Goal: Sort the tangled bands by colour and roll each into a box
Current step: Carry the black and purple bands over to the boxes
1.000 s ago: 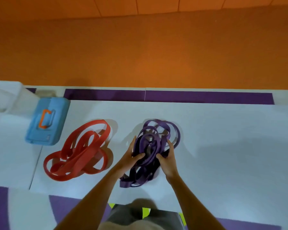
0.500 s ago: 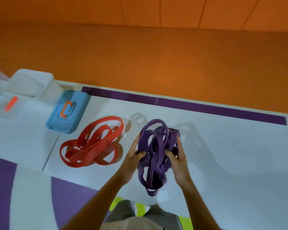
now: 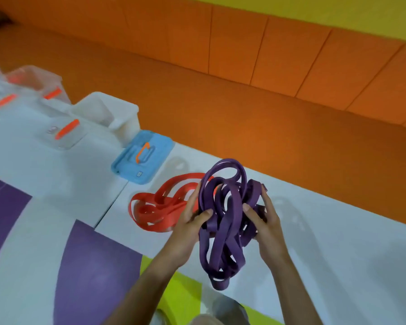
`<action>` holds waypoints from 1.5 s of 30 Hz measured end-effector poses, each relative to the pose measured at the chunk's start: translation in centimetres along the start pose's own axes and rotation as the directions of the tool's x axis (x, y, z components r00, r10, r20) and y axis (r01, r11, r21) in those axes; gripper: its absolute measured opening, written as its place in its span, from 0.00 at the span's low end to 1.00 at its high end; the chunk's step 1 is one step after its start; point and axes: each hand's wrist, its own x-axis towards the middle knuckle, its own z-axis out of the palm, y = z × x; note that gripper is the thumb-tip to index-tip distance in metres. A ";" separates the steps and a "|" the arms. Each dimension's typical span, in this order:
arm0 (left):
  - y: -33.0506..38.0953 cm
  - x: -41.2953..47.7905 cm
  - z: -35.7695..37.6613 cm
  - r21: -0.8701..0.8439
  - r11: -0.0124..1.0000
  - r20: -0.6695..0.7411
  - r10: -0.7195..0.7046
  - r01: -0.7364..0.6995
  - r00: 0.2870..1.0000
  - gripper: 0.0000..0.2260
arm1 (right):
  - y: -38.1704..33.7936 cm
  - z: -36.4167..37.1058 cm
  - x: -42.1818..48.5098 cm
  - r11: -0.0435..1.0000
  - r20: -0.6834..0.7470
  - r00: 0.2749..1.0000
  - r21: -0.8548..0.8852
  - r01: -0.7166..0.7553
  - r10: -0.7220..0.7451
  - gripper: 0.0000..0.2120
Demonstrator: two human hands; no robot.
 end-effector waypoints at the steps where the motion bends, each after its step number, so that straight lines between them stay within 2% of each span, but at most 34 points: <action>1: 0.7 -1.2 -1.5 -0.024 1.000 -0.019 0.015 -0.015 1.000 0.30 | 0.1 1.9 -0.4 1.000 0.021 1.000 -0.002 0.005 -0.005 0.29; 6: 4.3 -7.6 -9.8 -0.069 0.991 -0.119 0.110 -0.119 0.987 0.28 | 2.2 12.5 -2.2 0.999 0.142 0.989 -0.027 -0.040 0.044 0.29; 10: 6.9 -12.2 -17.2 -0.092 0.986 -0.301 0.107 -0.141 0.948 0.27 | 4.3 21.4 -2.9 0.994 0.256 0.960 -0.045 -0.103 0.111 0.31; 15: 9.6 -16.7 -25.1 -0.166 0.964 -0.498 0.101 -0.209 0.861 0.25 | 6.0 32.1 -2.7 0.984 0.411 0.895 -0.101 -0.143 0.173 0.32; 23: 14.1 -18.6 -36.3 -0.211 0.932 -0.712 0.062 -0.296 0.699 0.25 | 8.1 47.6 -0.2 0.972 0.510 0.832 -0.181 -0.148 0.221 0.29; 28: 19.0 -16.3 -42.8 -0.241 0.927 -0.733 0.020 -0.288 0.680 0.24 | 9.3 55.6 3.9 0.966 0.526 0.810 -0.145 -0.214 0.259 0.32; 32: 24.1 -14.6 -47.6 -0.208 0.949 -0.736 0.007 -0.236 0.677 0.24 | 8.8 61.9 7.5 0.964 0.548 0.794 -0.179 -0.196 0.264 0.36; 36: 28.0 -13.0 -52.5 -0.177 0.958 -0.769 0.008 -0.225 0.639 0.24 | 9.0 68.5 10.4 0.968 0.597 0.762 -0.180 -0.177 0.250 0.35; 40: 30.9 -11.6 -58.1 -0.178 0.962 -0.788 -0.013 -0.208 0.615 0.24 | 10.3 74.2 12.6 0.966 0.589 0.767 -0.190 -0.173 0.253 0.31; 45: 33.8 -9.4 -67.1 -0.178 0.970 -0.767 -0.033 -0.164 0.640 0.26 | 12.2 82.0 15.0 0.967 0.551 0.796 -0.189 -0.171 0.249 0.31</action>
